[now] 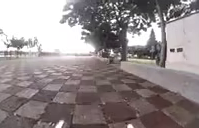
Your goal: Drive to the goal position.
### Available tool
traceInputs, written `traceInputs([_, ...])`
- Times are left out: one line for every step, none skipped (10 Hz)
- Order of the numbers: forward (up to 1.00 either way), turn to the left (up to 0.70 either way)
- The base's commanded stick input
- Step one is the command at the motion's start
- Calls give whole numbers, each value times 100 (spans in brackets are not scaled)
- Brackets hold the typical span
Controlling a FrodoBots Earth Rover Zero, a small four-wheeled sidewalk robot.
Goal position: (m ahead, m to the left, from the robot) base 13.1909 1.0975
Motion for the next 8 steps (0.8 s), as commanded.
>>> traceInputs([70,0])
traceInputs([70,0])
traceInputs([70,0])
traceInputs([70,0])
traceInputs([70,0])
traceInputs([70,0])
traceInputs([70,0])
traceInputs([70,0])
